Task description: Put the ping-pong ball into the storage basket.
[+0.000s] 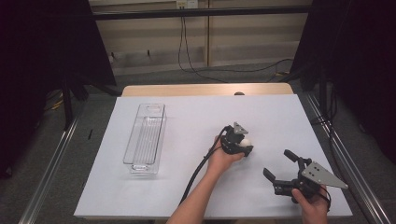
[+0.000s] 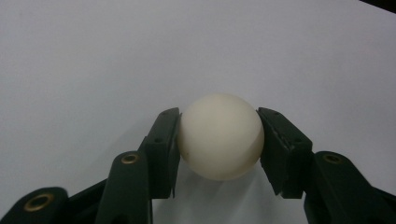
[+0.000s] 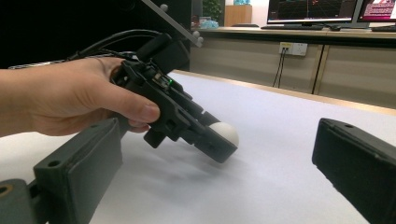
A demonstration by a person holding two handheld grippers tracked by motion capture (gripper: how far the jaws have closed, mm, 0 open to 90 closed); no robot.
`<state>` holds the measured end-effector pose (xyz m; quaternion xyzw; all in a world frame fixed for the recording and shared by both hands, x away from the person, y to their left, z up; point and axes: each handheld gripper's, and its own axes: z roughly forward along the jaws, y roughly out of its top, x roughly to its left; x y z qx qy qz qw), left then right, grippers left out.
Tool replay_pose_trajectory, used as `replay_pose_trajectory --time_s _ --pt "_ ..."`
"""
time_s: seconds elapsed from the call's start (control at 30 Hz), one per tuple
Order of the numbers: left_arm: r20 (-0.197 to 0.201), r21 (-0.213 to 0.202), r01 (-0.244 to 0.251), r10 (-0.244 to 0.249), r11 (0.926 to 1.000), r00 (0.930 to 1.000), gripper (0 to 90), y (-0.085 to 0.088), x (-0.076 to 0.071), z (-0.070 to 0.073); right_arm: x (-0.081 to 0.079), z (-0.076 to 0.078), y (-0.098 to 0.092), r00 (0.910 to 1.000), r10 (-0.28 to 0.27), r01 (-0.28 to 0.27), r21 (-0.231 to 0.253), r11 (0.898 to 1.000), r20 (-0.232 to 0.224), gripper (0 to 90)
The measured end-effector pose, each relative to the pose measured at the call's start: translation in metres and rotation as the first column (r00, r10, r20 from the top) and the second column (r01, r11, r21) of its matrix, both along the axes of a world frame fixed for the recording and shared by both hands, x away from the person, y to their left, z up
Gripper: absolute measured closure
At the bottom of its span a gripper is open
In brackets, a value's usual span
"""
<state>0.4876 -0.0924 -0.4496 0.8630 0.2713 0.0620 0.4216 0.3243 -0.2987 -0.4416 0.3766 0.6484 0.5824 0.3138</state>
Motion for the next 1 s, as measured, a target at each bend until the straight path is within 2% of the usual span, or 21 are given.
replay_pose_trajectory --time_s 0.03,0.1,0.23,0.27,0.3,0.33,0.47,0.5,0.63,0.7,0.77,0.9,1.0 --pt "-0.003 0.013 0.002 -0.002 0.9999 1.0000 51.3 0.002 0.000 0.001 0.000 0.000 0.000 1.0000 0.000 0.000 0.001 1.000 0.000 1.1" --pt "-0.007 -0.008 -0.004 0.004 1.0000 1.0000 51.3 0.004 -0.002 0.001 0.000 0.000 0.000 1.0000 0.000 0.000 0.000 1.000 0.000 1.1" --pt "-0.013 -0.017 0.001 -0.001 0.9999 0.9999 51.3 0.013 -0.003 0.002 0.000 0.000 0.001 1.0000 -0.002 0.002 -0.003 1.000 0.001 1.1" --pt "-0.017 -0.030 -0.012 0.012 0.9995 0.9998 51.3 0.015 -0.004 0.002 0.000 0.000 0.001 1.0000 -0.001 0.001 -0.003 1.000 0.001 1.1" --pt "-0.024 -0.017 -0.007 0.007 0.9998 0.9997 51.4 0.018 -0.004 0.003 0.000 0.000 0.001 1.0000 0.003 -0.003 -0.007 1.000 0.002 1.1" --pt "-0.024 -0.027 -0.013 0.012 0.9996 0.9996 51.3 0.019 -0.005 0.003 0.001 0.000 0.001 1.0000 0.006 -0.006 -0.008 1.000 0.005 1.1" --pt "-0.025 -0.023 -0.017 0.016 0.9996 0.9996 51.4 0.026 -0.006 0.007 0.000 0.000 0.002 1.0000 0.009 -0.009 -0.009 1.000 -0.003 1.1" --pt "-0.028 -0.041 -0.016 0.015 0.9990 0.9995 51.4 0.027 -0.006 0.008 0.000 0.000 0.002 0.9999 0.011 -0.011 -0.010 1.000 -0.002 1.1" --pt "-0.023 -0.034 -0.019 0.018 0.9992 0.9996 51.4 0.034 -0.007 0.011 0.000 -0.001 0.002 1.0000 0.008 -0.008 -0.010 1.000 -0.003 1.1" --pt "-0.028 -0.054 -0.032 0.031 0.9980 0.9991 51.3 0.036 -0.008 0.010 0.001 -0.001 0.003 1.0000 0.001 -0.001 -0.005 1.000 -0.003 1.1" --pt "-0.024 -0.041 -0.026 0.025 0.9988 0.9994 51.3 0.039 -0.009 0.011 0.001 -0.001 0.003 1.0000 0.002 -0.002 -0.006 1.000 -0.003 1.1" --pt "-0.033 -0.056 -0.032 0.030 0.9979 0.9990 51.3 0.044 -0.011 0.010 0.001 -0.001 0.004 1.0000 0.004 -0.004 -0.004 1.000 -0.001 1.1" --pt "-0.038 -0.040 -0.030 0.028 0.9988 0.9989 51.3 0.047 -0.012 0.011 0.001 -0.001 0.003 1.0000 0.004 -0.004 -0.008 1.000 -0.001 1.1"
